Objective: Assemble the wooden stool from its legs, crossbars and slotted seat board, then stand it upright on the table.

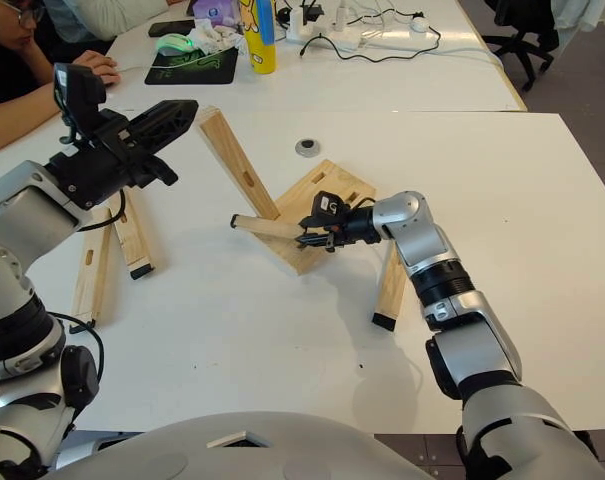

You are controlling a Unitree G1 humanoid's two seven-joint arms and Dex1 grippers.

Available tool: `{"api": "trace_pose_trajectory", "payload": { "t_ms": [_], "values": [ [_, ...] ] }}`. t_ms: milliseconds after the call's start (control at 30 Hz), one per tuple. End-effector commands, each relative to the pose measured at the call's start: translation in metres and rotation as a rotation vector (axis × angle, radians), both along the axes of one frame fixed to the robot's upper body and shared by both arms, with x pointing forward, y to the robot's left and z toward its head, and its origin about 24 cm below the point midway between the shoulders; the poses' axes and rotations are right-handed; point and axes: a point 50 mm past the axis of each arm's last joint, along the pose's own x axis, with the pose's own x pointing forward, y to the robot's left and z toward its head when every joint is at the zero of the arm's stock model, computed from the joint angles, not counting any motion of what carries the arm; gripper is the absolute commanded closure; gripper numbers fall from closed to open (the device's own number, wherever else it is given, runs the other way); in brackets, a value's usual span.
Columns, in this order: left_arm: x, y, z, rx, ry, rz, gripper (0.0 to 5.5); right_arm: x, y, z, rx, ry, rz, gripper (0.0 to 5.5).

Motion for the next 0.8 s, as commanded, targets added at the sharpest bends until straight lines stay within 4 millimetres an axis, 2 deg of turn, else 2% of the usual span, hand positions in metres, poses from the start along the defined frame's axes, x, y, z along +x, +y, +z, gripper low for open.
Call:
{"api": "trace_pose_trajectory", "payload": {
  "t_ms": [33,167,267,333,433,600,800],
  "values": [
    [0.0,0.006,0.007,-0.003,-0.026,0.035,5.5,-0.014,-0.02,0.036,-0.083,-0.284,0.028,4.19],
    [-0.002,0.014,0.017,-0.064,-0.064,0.077,5.5,-0.038,-0.038,0.055,-0.189,-0.538,0.049,4.19],
    [-0.001,0.024,0.022,-0.125,-0.065,0.133,5.5,-0.049,-0.048,0.064,-0.277,-0.841,0.029,4.19],
    [0.002,0.03,0.02,-0.158,-0.043,0.183,5.5,-0.053,-0.051,0.065,-0.311,-1.02,0.017,4.19],
    [0.008,0.035,0.014,-0.174,-0.004,0.245,5.5,-0.057,-0.045,0.057,-0.325,-1.2,0.0,4.19],
    [0.019,0.034,0.004,-0.169,0.057,0.288,5.5,-0.067,-0.028,0.032,-0.321,-1.343,-0.043,4.19],
    [0.027,0.033,-0.01,-0.153,0.101,0.313,5.5,-0.072,-0.013,0.025,-0.343,-1.458,-0.144,4.19]
  ]
}}
